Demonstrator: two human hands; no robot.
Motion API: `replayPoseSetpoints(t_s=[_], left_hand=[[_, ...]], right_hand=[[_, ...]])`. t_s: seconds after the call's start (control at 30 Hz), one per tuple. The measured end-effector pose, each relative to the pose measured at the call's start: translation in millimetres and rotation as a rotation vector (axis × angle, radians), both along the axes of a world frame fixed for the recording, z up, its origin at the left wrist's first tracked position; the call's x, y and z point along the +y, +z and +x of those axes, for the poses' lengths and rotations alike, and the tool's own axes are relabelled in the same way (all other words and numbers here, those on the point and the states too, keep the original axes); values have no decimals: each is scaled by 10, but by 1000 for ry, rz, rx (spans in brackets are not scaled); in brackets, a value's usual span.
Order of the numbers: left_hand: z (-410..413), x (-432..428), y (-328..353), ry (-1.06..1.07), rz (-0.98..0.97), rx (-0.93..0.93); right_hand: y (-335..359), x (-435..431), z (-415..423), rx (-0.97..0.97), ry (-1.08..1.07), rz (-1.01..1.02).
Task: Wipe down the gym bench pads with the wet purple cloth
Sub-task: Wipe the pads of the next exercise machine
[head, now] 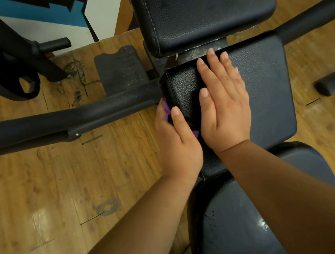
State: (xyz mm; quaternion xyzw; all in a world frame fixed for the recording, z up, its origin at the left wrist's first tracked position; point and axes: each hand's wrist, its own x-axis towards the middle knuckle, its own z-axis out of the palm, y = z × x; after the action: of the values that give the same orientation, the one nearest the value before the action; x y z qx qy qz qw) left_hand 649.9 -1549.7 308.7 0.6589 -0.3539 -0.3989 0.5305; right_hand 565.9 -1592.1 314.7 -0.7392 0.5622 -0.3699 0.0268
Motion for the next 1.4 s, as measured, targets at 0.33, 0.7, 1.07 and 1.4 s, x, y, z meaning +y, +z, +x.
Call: replayPoseSetpoints(t_s=[0.33,0.7,1.07,1.4], left_hand=[[45,-64,90,-2,114,157],[96,-240,169,50,83,84],[86,-228,199,53,151,100],[67,-159,38,70,178,173]], right_hand=[[1,2,10,28,4,-5],[31,5,-2,76,-23,8],[-160,328,-107,224,-64,72],[-190,325,-120,163,-38,42]])
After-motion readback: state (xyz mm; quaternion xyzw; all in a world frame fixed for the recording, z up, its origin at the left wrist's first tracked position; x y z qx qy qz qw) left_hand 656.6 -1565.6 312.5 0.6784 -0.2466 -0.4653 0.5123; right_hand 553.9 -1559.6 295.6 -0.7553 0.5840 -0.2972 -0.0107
